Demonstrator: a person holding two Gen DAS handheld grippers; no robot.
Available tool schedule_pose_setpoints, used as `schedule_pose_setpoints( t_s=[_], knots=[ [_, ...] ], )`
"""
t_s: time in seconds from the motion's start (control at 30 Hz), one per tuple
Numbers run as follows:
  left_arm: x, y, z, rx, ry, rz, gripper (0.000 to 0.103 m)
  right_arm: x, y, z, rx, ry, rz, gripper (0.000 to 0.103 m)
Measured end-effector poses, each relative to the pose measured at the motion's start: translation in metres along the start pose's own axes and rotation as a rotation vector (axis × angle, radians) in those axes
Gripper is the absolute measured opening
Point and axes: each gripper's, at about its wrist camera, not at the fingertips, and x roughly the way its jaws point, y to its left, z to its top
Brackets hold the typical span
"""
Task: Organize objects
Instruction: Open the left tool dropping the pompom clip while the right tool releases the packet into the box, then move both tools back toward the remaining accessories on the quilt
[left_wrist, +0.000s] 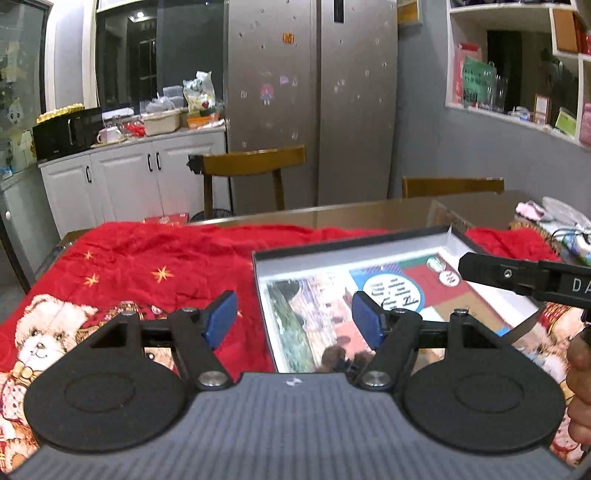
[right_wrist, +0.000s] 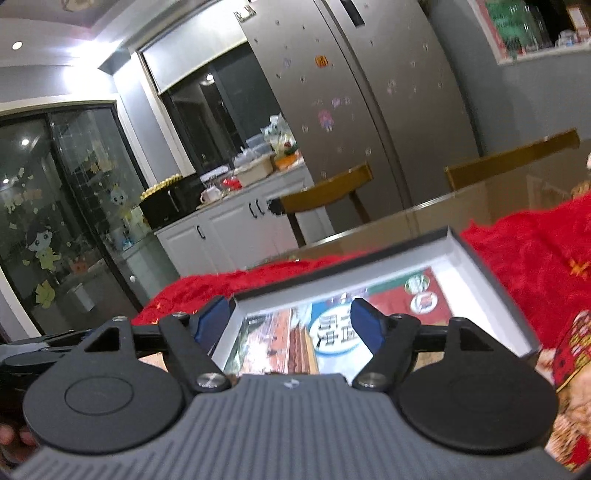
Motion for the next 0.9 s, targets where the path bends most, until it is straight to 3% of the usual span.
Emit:
schedule_pose_setpoints(
  t_s=[0.3,0.5,0.7,0.8,0.9],
  knots=[
    [-0.072,-0.002,0.018,-0.026,-0.112,-0.043,0.074,-0.057,0.020,0.014,-0.067,-0.147,-0.016,0.088],
    [-0.127,-0.008,0.001,-0.039,-0.155,-0.058,0.075,-0.098,0.004,0.008,-0.055,-0.204,-0.039,0.088],
    [-0.153,-0.037,-0.031,-0.004,-0.200,-0.032,0.075,-0.111,-0.022,0.004,-0.024,-0.178,-0.096,0.088],
    [-0.153,-0.056,-0.038,0.032,-0.225,0.005,0.075,-0.112,-0.028,0.006,-0.065,-0.141,-0.121,0.088],
    [-0.146,-0.072,-0.039,0.028,-0.218,-0.021,0.075,-0.109,-0.029,0.003,-0.117,-0.108,-0.120,0.088]
  ],
)
